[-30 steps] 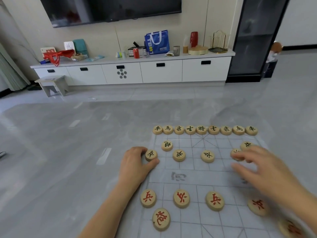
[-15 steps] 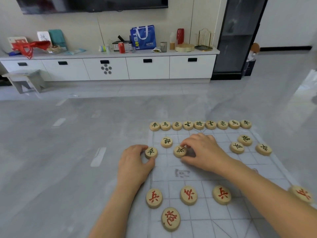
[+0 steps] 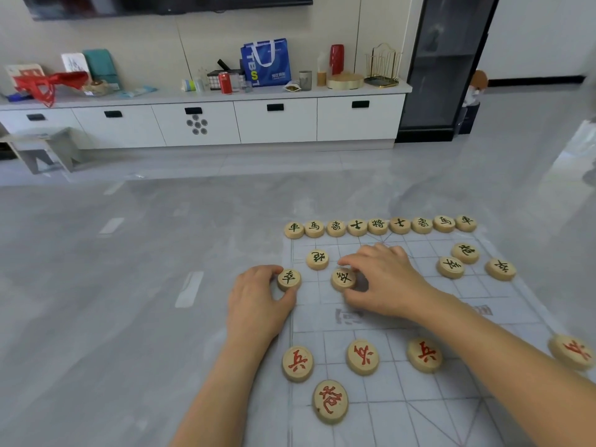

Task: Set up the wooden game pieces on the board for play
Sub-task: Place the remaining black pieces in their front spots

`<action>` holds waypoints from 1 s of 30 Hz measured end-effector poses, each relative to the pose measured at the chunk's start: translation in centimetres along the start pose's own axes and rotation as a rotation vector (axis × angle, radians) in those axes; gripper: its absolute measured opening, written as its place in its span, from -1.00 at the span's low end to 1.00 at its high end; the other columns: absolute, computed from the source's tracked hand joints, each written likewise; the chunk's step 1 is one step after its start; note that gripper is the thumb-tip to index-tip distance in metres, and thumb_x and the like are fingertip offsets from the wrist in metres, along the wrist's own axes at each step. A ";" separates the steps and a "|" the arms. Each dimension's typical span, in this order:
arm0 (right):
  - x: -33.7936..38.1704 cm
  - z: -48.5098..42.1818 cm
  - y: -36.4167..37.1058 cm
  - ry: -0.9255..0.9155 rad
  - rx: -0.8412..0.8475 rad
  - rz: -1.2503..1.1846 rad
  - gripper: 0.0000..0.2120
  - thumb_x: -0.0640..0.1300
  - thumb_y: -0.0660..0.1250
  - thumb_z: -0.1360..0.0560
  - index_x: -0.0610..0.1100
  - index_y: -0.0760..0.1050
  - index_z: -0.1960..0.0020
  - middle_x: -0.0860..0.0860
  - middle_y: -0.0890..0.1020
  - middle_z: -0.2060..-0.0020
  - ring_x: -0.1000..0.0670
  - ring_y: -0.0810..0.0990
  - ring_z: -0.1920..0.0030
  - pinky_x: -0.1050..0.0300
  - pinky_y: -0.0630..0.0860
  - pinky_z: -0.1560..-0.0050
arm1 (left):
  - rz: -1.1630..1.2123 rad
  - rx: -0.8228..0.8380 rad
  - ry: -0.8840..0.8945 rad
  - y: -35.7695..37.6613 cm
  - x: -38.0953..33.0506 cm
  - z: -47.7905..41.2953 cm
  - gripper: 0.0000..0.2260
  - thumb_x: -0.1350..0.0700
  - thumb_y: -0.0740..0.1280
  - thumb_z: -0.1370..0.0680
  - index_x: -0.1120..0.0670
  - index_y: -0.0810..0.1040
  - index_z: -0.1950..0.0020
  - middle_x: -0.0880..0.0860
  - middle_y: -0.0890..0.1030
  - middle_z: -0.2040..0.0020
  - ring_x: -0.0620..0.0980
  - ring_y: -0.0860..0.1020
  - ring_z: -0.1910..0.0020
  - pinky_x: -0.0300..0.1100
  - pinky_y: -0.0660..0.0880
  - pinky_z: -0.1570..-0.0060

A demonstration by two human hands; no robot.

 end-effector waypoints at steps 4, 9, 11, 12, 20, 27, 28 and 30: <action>-0.1 0.2 -0.1 0.045 -0.055 0.023 -0.63 0.22 0.23 -0.42 0.08 0.45 -0.16 0.15 0.50 -0.01 0.05 0.41 -0.10 0.10 0.18 -0.13 | 0.007 -0.004 -0.004 0.0 0.0 0.1 -0.66 -0.10 0.37 -0.44 -0.01 0.55 -0.17 -0.06 0.56 -0.11 -0.04 0.45 -0.15 -0.17 0.40 -0.13; -0.1 0.2 0.0 0.116 -0.078 0.049 -0.56 0.36 0.22 -0.38 0.06 0.47 -0.05 0.13 0.52 0.06 0.04 0.45 -0.04 0.08 0.26 -0.11 | 0.006 -0.008 -0.009 -0.1 -0.1 0.1 -0.66 -0.10 0.38 -0.44 -0.01 0.55 -0.16 -0.06 0.56 -0.08 -0.04 0.46 -0.13 -0.16 0.41 -0.10; -0.3 0.3 0.1 0.117 -0.064 0.017 -0.52 0.34 0.23 -0.38 0.07 0.44 -0.16 0.13 0.52 -0.01 0.04 0.45 -0.10 0.06 0.25 -0.14 | 0.008 -0.008 -0.012 -0.1 -0.1 0.2 -0.66 -0.10 0.38 -0.44 -0.01 0.55 -0.16 -0.06 0.56 -0.08 -0.04 0.45 -0.13 -0.17 0.41 -0.09; -0.3 0.3 0.2 0.111 -0.060 0.003 -0.53 0.31 0.23 -0.39 0.08 0.44 -0.19 0.13 0.51 -0.03 0.04 0.45 -0.12 0.06 0.24 -0.15 | 0.007 -0.008 -0.014 -0.2 -0.1 0.2 -0.66 -0.10 0.38 -0.44 -0.02 0.54 -0.16 -0.06 0.56 -0.08 -0.05 0.45 -0.13 -0.18 0.40 -0.09; -0.5 0.2 0.1 0.125 -0.054 -0.020 -0.56 0.28 0.24 -0.38 0.07 0.46 -0.16 0.13 0.51 -0.02 0.04 0.44 -0.10 0.06 0.25 -0.13 | 0.003 -0.004 -0.039 0.0 -0.2 0.2 -0.66 -0.13 0.38 -0.43 -0.04 0.53 -0.16 -0.07 0.54 -0.08 -0.05 0.43 -0.15 -0.20 0.37 -0.08; 1.6 -2.6 0.1 0.118 -0.081 -0.092 -0.54 0.11 0.23 -0.47 0.00 0.38 -0.32 0.05 0.45 -0.23 0.00 0.39 -0.25 0.00 0.24 -0.22 | -0.004 -0.004 -0.036 0.1 -0.1 0.1 -0.65 -0.12 0.39 -0.42 -0.03 0.53 -0.15 -0.07 0.55 -0.07 -0.05 0.44 -0.14 -0.18 0.39 -0.11; 1.8 -3.2 0.2 0.124 -0.075 -0.084 -0.55 0.12 0.24 -0.46 -0.01 0.39 -0.31 0.04 0.45 -0.23 -0.01 0.38 -0.25 -0.01 0.24 -0.21 | -0.001 -0.006 -0.036 0.1 -0.1 0.1 -0.66 -0.12 0.39 -0.42 -0.03 0.53 -0.15 -0.07 0.55 -0.07 -0.05 0.44 -0.14 -0.20 0.38 -0.10; 2.1 -4.1 0.4 0.150 -0.054 -0.070 -0.54 0.18 0.26 -0.44 -0.03 0.43 -0.25 0.03 0.47 -0.19 -0.03 0.39 -0.24 -0.01 0.26 -0.16 | 0.003 -0.013 -0.038 0.1 -0.1 0.1 -0.67 -0.11 0.39 -0.41 -0.04 0.53 -0.13 -0.08 0.54 -0.06 -0.05 0.43 -0.13 -0.23 0.36 -0.09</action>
Point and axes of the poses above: each hand's wrist, its own z-axis away from the middle knuckle, its own y-axis out of the palm, x = y × z, the point moved 4 cm from there along -z, towards the middle knuckle
